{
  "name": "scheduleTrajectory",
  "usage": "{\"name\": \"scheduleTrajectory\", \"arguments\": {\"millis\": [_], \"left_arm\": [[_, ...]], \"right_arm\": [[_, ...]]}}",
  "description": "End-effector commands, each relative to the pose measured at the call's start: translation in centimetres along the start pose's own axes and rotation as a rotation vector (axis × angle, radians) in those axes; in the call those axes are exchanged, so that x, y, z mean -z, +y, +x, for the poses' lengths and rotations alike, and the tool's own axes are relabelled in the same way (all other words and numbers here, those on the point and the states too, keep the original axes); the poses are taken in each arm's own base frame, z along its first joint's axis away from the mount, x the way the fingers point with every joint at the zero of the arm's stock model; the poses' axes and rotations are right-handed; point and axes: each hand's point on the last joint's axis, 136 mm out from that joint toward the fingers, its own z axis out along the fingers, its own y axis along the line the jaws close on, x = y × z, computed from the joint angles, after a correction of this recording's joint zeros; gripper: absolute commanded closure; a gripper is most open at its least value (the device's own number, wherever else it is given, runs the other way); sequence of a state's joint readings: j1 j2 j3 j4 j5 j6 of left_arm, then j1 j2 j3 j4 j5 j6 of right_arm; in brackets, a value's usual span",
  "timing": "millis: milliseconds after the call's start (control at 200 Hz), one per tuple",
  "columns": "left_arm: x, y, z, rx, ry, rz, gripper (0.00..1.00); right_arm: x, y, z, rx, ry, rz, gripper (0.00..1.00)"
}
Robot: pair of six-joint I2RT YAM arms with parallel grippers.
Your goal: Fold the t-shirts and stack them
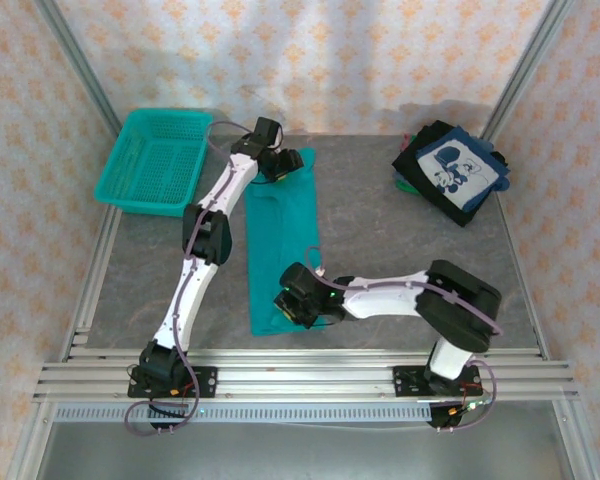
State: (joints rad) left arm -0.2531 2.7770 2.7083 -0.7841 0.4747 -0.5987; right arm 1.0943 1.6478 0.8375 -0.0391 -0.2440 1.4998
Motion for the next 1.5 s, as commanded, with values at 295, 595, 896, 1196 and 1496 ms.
{"name": "scheduleTrajectory", "arguments": {"millis": [295,595,896,1196,1496], "left_arm": [[33.2,-7.2,3.9,-0.209,-0.158,0.019,0.24],[34.7,4.0,24.4,-0.115,0.118,-0.017,0.23],[29.1,11.3,37.9,0.058,0.389,0.045,0.3],[26.1,12.1,39.6,0.106,0.439,-0.006,0.37],[23.5,12.8,40.4,0.194,0.409,-0.005,0.42]], "right_arm": [[18.4,-2.6,-3.0,0.309,-0.213,-0.023,0.37],[15.2,-4.0,-1.8,0.525,-0.034,0.017,0.35],[6.2,-4.7,-1.0,0.55,0.095,0.098,0.38],[4.0,-6.1,-1.1,0.545,0.13,0.177,0.39],[4.1,-6.4,-1.4,0.557,0.151,0.175,0.39]]}}
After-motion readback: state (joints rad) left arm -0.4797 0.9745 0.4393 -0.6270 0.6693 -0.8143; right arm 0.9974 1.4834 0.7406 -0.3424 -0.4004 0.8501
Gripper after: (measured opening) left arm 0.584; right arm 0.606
